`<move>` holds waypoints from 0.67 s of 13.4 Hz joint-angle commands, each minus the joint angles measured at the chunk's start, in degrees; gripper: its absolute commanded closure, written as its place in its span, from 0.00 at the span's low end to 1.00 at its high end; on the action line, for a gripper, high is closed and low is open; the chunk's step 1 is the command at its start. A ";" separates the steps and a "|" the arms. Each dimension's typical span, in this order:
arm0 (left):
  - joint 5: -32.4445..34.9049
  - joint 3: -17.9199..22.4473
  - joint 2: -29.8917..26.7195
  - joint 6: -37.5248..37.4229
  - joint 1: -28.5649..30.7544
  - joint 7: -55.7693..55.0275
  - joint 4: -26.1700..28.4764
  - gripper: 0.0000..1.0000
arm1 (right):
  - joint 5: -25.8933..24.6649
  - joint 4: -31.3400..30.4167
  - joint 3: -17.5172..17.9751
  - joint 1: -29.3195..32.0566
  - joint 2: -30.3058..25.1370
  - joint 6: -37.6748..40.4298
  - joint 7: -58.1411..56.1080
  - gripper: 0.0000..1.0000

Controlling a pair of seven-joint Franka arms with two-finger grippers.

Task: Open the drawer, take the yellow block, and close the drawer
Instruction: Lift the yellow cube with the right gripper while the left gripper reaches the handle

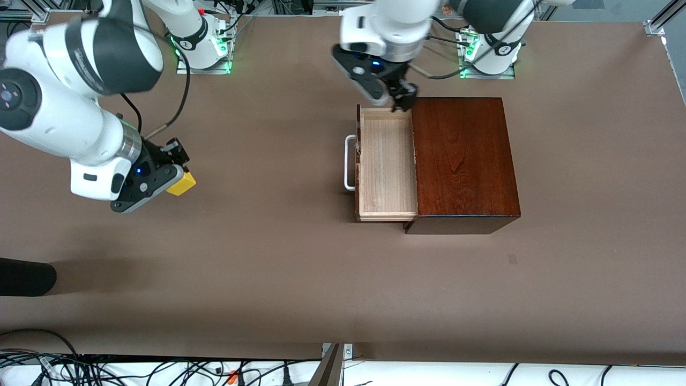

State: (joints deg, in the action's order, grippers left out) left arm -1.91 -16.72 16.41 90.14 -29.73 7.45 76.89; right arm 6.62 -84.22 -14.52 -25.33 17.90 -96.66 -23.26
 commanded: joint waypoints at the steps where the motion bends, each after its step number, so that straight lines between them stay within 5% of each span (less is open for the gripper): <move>1: 1.64 0.73 6.51 -0.93 -4.53 10.52 -7.09 0.00 | 0.41 -15.32 0.28 2.55 -6.56 -10.45 1.81 0.90; 6: 2.34 0.81 13.81 3.54 -5.25 26.45 -9.31 0.00 | -1.69 -25.71 4.05 10.46 -6.39 -22.93 2.94 0.91; 9: 10.60 0.64 16.89 4.87 -8.58 31.39 -9.04 0.00 | -1.88 -29.06 4.24 10.91 -3.94 -28.83 6.55 0.91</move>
State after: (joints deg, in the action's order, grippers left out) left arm 4.57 -16.49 30.58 95.13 -35.16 35.76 70.51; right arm 5.98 -110.28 -12.03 -15.40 14.42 -121.97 -19.66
